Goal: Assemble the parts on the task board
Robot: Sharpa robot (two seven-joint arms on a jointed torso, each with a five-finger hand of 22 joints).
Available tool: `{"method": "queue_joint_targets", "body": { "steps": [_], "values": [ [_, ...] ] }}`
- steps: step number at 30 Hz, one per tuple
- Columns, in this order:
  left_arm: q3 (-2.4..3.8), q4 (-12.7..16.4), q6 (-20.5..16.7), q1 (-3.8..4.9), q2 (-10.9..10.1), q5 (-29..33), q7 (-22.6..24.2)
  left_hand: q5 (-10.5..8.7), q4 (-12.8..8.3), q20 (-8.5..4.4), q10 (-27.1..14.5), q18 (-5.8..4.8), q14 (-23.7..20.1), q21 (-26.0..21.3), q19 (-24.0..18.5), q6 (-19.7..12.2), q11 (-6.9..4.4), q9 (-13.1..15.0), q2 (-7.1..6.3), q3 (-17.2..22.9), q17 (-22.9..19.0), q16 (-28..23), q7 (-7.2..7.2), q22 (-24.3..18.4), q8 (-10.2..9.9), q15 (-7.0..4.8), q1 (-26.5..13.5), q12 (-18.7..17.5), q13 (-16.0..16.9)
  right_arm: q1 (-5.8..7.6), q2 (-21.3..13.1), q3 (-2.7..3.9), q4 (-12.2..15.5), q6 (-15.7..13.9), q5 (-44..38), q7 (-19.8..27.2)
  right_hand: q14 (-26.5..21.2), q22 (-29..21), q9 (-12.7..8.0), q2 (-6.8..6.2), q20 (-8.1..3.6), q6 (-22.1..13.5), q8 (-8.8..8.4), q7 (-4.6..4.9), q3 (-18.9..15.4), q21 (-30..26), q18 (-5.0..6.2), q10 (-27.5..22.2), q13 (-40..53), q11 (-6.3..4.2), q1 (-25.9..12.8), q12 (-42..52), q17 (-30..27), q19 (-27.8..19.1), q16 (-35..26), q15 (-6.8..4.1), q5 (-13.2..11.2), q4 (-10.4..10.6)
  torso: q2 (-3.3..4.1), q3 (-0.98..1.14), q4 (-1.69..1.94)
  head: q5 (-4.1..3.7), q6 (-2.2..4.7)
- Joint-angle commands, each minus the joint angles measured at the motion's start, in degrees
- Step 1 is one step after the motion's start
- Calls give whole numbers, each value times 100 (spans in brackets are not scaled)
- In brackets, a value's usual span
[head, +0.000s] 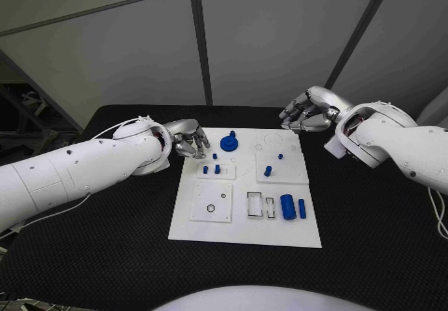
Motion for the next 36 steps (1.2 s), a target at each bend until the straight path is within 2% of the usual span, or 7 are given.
{"method": "queue_joint_targets", "body": {
  "steps": [1,5,8,12,21,30,36],
  "values": [
    [48,96,-486,12,-132,466,290,-21,1,2,1,93,-114,-175,-107,105,46,15,6,-28,-182,-82,17,-74,55,2,-42,-39,2,6,-23,2,17,337,-1324,-371,338,303,1,70,-142,104,-15,-53,-30,446,51,194,7,-52,-16,-90,279,167,401,-98,-36,-80,-2,-5,1,-21,16],
    [94,255,-810,13,-365,1189,570,-19,-1,25,-43,178,-427,-705,-391,288,94,32,22,-19,-774,-350,43,-316,137,39,-27,-72,-5,-14,-79,0,84,374,-1929,-479,368,777,-5,89,-251,202,-97,-84,19,1090,49,359,12,-91,-71,-291,883,194,1418,-155,-42,-124,3,-9,2,-86,70],
    [109,434,-1094,13,-562,2148,897,-22,-23,57,-48,210,-967,-1072,-629,458,146,26,60,25,-1737,-901,84,-496,212,66,13,-69,-3,-64,-137,-2,173,368,-2327,-552,380,1142,-5,57,-261,249,-166,-57,129,1574,45,415,18,-138,-119,-458,2260,177,3205,-143,-64,-130,4,-9,1,-142,103],
    [114,796,-1372,5,-874,3874,1478,-31,-57,39,105,225,-1307,-1245,-705,601,96,27,133,48,-2452,-1362,66,-606,284,33,64,58,46,-173,-169,-14,287,327,-2813,-646,400,2554,-9,-49,-202,238,-302,-60,444,2882,-107,440,31,-79,-170,-675,3699,428,4886,-134,-363,-121,5,2,-12,-237,131],
    [111,1402,-1224,-84,-1266,6056,2249,-34,-73,17,162,222,-1315,-1364,-720,656,60,16,177,11,-2572,-1508,47,-692,319,10,62,160,86,-357,-65,-57,311,337,-3287,-803,429,3380,-20,-161,-130,131,-381,28,585,3589,-223,299,21,-12,-269,-823,4434,656,5667,-71,-485,-76,1,-10,8,-326,155],
    [109,1616,-1073,-124,-1351,6528,2527,-31,-88,12,150,221,-1324,-1403,-723,658,58,10,210,9,-2609,-1552,46,-721,322,6,83,179,93,-435,40,-207,343,397,-3428,-842,417,3689,-18,-213,-74,54,-372,76,647,3862,-255,236,36,26,-298,-849,4704,705,5982,-22,-574,-62,7,-2,-6,-314,154],
    [109,1637,-1065,-128,-1357,6619,2572,-31,-90,11,146,221,-1326,-1410,-724,656,59,9,214,7,-2615,-1559,48,-725,322,6,84,182,94,-457,105,-226,289,430,-3450,-848,420,3809,-13,-206,-68,60,-365,77,676,3959,-272,240,40,26,-284,-844,4782,746,6066,-19,-569,-68,9,-2,1,-330,154]
  ]
}}
